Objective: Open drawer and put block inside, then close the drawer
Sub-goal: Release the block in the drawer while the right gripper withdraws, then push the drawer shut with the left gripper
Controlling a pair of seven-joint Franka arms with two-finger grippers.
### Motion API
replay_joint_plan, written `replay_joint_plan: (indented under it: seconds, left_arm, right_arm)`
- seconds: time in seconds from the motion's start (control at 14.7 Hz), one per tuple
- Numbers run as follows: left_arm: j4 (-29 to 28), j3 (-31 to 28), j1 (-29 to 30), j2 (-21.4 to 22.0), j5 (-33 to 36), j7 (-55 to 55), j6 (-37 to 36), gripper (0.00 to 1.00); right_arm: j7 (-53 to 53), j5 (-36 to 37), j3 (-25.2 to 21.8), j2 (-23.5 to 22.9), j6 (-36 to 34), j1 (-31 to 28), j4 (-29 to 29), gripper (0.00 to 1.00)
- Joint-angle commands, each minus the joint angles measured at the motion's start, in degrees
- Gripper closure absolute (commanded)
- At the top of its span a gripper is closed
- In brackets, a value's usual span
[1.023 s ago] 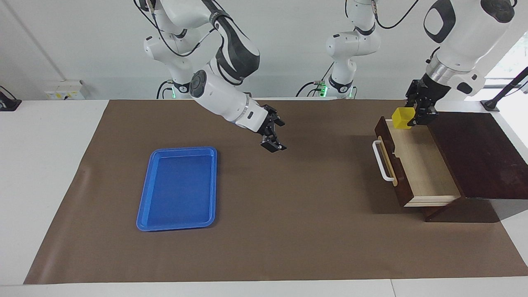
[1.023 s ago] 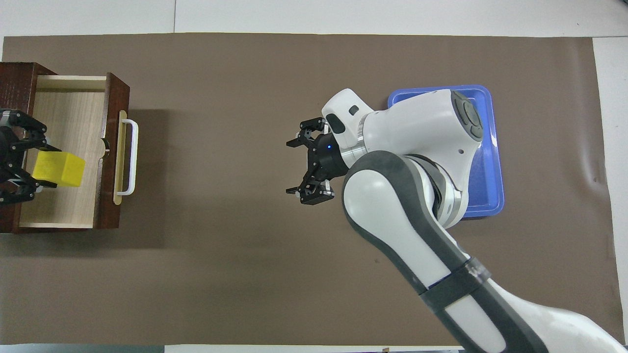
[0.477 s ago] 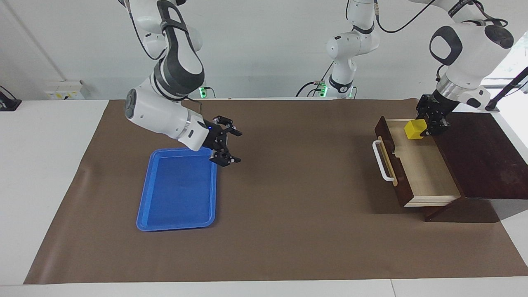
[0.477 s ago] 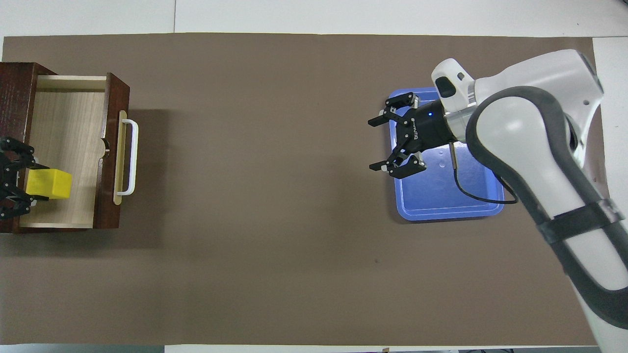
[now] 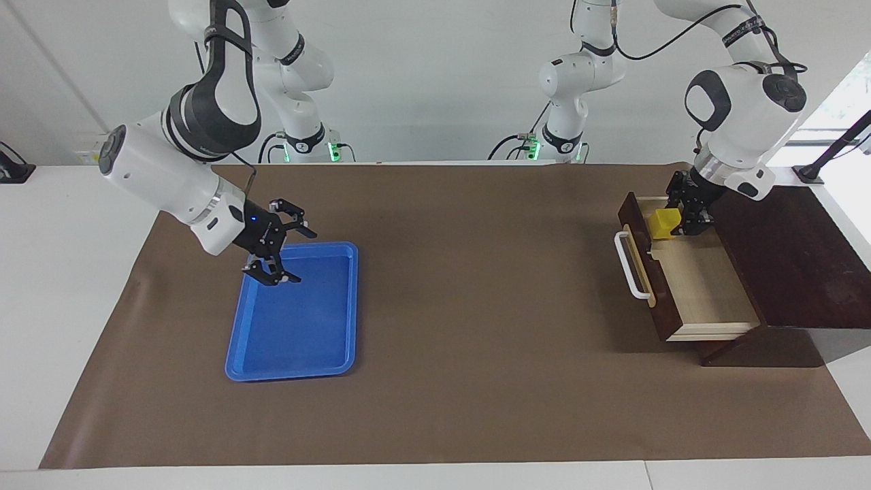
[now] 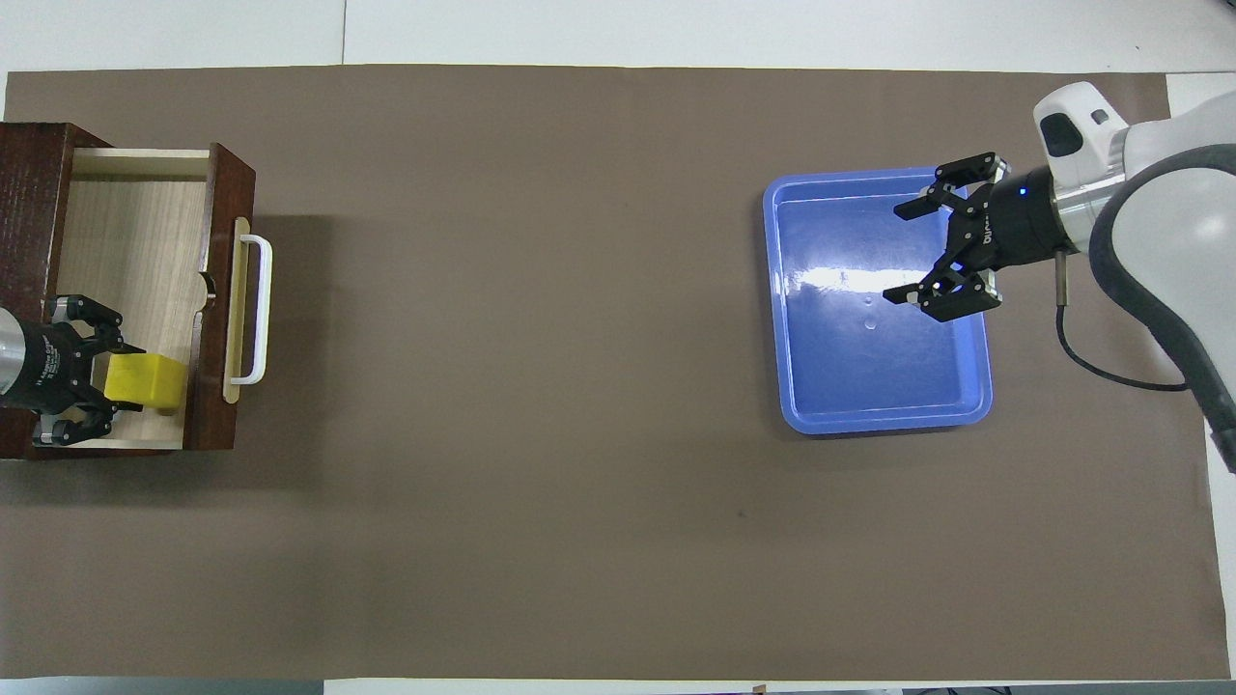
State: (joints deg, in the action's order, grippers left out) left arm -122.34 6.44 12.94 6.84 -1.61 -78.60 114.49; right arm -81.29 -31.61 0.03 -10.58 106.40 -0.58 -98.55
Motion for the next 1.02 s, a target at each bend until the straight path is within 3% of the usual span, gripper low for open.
replay_joint_plan:
  seconds: [0.0, 0.34, 0.41, 0.48, 0.55, 0.61, 0.75, 0.95]
  left_arm:
    - [-2.20, -0.02, -0.99, 1.77, 0.12, -0.33, 2.75, 1.00]
    - [-4.83, -0.20, -2.22, 1.95, 0.12, -1.03, 5.74, 1.00]
    - [-4.75, -0.20, -2.13, 1.86, 0.12, -0.95, 5.66, 0.96]
    - [-4.40, -0.28, -2.05, 1.77, 0.12, -0.60, 5.48, 0.67]
    - [-4.22, -0.29, -2.13, 1.77, 0.12, -0.68, 5.04, 0.17]
    - [-4.13, -0.29, -2.13, 1.77, 0.12, -1.03, 5.04, 0.00]
    - [-1.34, -0.29, -2.13, 1.77, 0.12, -1.21, 3.65, 0.00]
    - [5.87, 0.41, -3.44, 1.07, -0.06, -3.30, -4.34, 0.00]
  right_arm:
    - [7.00, 6.10, 0.58, 2.22, -2.86, -1.79, 2.57, 0.00]
    - [21.22, 15.86, 0.49, 8.90, -7.60, -2.05, 2.75, 0.00]
    - [25.26, 16.84, 0.49, 10.13, -9.18, -2.05, 2.84, 0.00]
    - [29.65, 17.63, 0.49, 11.27, -11.37, -2.14, 3.28, 0.00]
    - [34.66, 19.03, 0.49, 11.72, -14.00, -2.14, 4.59, 0.00]
    - [39.67, 20.78, 0.49, 11.81, -17.07, -2.05, 6.60, 0.00]
    - [48.82, 24.56, 0.67, 11.64, -21.57, -2.05, 9.69, 0.00]
    - [58.14, 28.96, 0.49, 12.16, -24.57, -2.05, 9.78, 0.00]
